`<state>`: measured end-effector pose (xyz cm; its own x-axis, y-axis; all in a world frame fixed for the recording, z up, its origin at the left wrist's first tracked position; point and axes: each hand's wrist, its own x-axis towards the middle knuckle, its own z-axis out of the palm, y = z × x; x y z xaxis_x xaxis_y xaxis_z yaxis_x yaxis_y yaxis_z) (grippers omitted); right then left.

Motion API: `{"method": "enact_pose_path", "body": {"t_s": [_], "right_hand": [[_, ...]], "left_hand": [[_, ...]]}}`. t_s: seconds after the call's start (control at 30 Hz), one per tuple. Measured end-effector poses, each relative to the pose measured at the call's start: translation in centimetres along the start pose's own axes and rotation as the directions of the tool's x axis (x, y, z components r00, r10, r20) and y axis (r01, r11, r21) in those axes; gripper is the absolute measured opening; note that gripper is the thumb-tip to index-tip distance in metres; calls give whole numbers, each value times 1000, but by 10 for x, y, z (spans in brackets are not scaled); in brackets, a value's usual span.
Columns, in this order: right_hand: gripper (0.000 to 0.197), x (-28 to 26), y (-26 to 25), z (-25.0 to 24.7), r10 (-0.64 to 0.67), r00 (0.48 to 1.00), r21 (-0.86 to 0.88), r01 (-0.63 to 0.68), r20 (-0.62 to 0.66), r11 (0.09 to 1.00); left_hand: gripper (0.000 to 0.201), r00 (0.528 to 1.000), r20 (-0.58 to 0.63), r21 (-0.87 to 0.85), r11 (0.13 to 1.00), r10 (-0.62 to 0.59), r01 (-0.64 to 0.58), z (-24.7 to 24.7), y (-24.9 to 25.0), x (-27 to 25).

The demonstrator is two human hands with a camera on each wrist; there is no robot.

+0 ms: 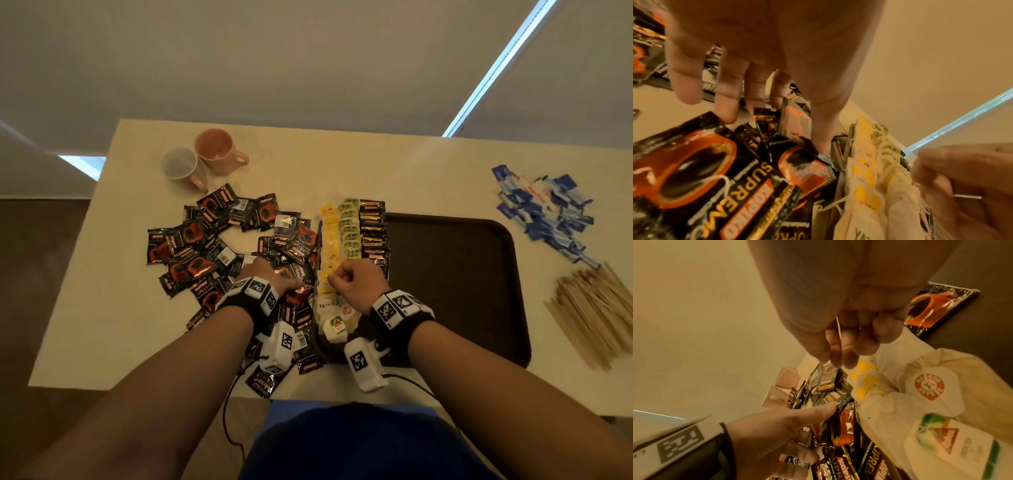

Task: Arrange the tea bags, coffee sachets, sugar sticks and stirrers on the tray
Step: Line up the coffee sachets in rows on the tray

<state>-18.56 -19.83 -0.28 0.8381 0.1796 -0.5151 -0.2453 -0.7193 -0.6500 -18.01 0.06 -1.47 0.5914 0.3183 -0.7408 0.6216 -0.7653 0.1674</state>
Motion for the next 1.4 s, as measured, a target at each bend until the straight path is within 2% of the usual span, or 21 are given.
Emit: {"method": "enact_pose_path", "body": {"t_s": [0.17,0.3,0.43,0.6,0.87,1.1,1.4], "right_hand": [[16,3,1,-1,-8,1000,-1,8,15,1000],[16,4,3,-3,-3,999,39,2,32,999],[15,5,6,-5,-1,999,50,-1,43,999],[16,5,6,-4,-4,999,41,2,44,999],[19,4,-2,-2,-27,999,11,26,46,1000],[18,4,-13,1,-78,996,22,77,44,997],[21,10,-39,10,-129,992,45,129,10,991]], "left_hand": [[104,999,-17,5,1000,-29,30,4,-1,-1],[97,999,-17,16,999,-51,51,5,4,2],[79,998,4,-68,996,-63,63,2,2,8],[80,999,17,-122,992,-42,44,-6,-6,10],[43,999,-45,-217,976,23,-32,-24,-25,10],[39,995,-94,-237,971,21,-43,-42,-42,3],[48,958,-279,-328,932,61,-154,-66,-49,-15]]}}
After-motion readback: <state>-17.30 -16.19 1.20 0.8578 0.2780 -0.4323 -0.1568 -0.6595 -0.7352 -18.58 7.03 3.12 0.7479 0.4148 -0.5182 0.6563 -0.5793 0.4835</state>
